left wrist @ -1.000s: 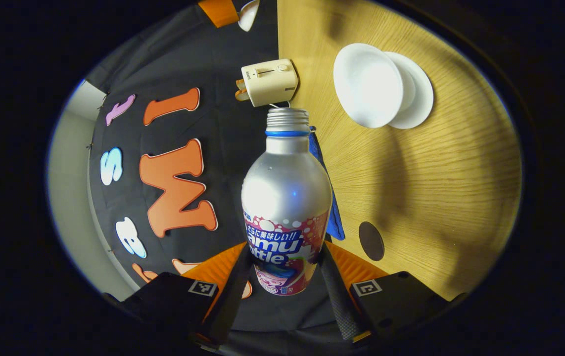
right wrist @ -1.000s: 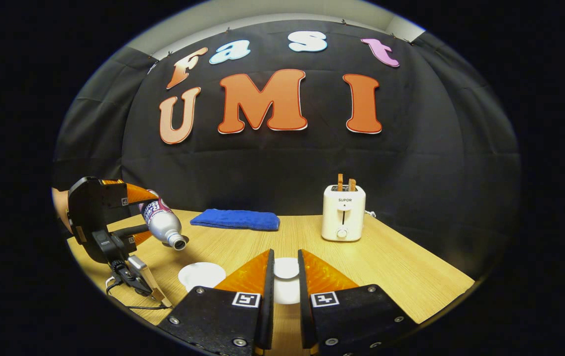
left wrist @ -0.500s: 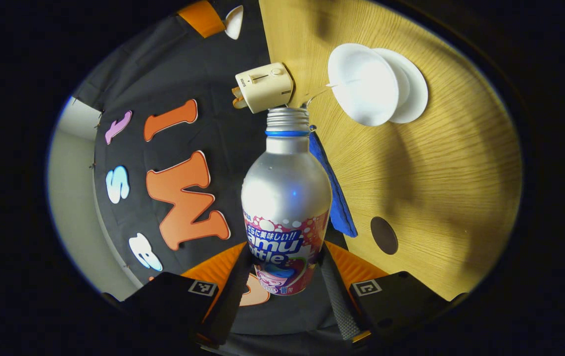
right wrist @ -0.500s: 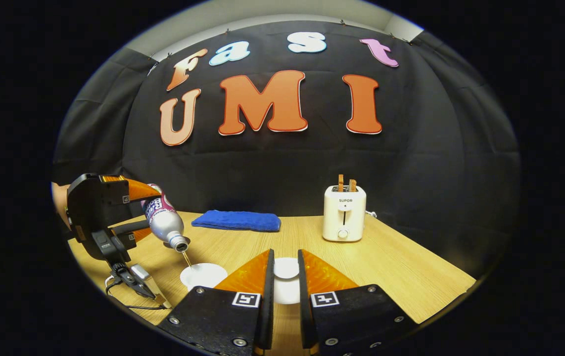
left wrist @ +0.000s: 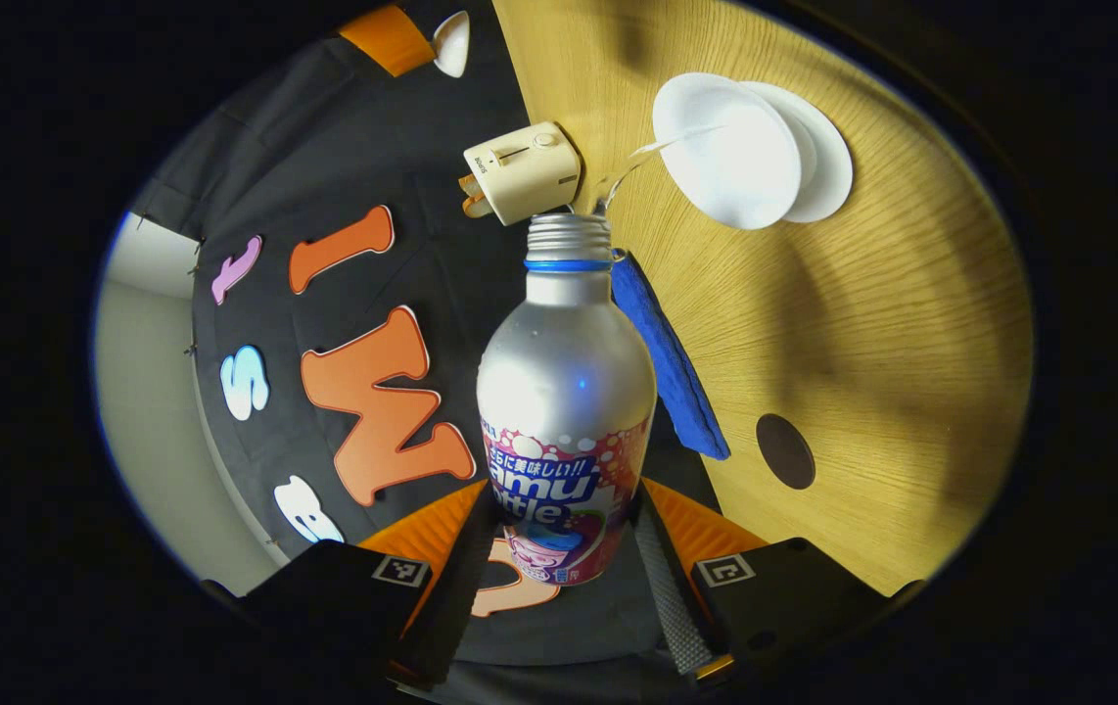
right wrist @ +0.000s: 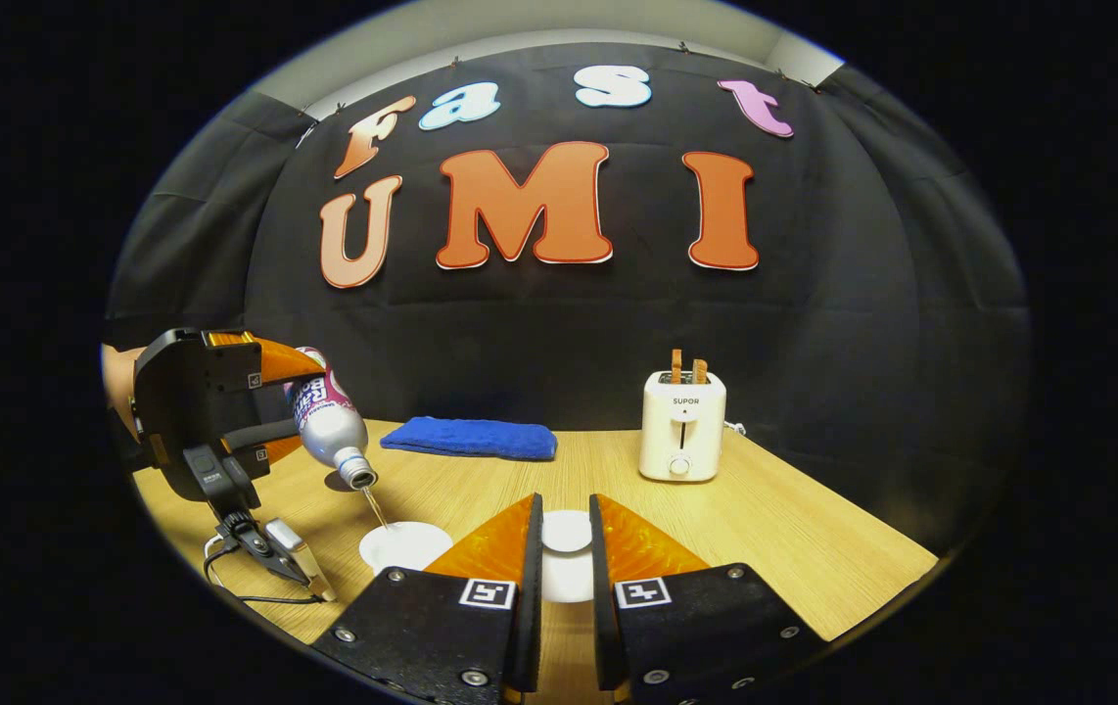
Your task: Open the teacup lid with one hand, grasp the water bottle and pour water into the teacup with the other hand; after pouring, place the water bottle on the coaster and then close the teacup lid.
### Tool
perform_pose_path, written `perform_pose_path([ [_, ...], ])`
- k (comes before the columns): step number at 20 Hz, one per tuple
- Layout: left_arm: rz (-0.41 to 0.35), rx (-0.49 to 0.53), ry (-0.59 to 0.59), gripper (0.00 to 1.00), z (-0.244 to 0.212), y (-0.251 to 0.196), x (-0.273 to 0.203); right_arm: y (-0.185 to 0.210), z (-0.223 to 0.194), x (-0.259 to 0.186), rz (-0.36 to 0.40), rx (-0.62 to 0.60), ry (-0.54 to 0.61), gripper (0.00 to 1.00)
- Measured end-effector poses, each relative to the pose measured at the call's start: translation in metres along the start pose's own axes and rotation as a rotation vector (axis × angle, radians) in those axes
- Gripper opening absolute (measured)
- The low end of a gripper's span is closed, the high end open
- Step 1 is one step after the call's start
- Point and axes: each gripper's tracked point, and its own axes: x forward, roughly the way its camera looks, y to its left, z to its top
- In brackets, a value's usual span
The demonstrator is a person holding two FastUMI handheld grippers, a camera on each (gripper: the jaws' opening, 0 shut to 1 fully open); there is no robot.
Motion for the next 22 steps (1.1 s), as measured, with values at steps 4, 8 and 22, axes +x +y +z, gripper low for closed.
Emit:
perform_pose_path([
  [4,0.011,0.023,0.002,0.82,-0.004,0.005,0.002,0.003,0.003,0.001,0.005,-0.007,-0.004,0.23],
  [8,0.027,0.049,-0.004,0.84,-0.003,0.012,0.002,0.005,0.005,0.000,0.006,-0.012,-0.009,0.23],
  [22,0.050,0.149,-0.037,0.84,0.016,0.005,0.006,0.010,0.004,0.003,0.015,-0.023,-0.004,0.23],
])
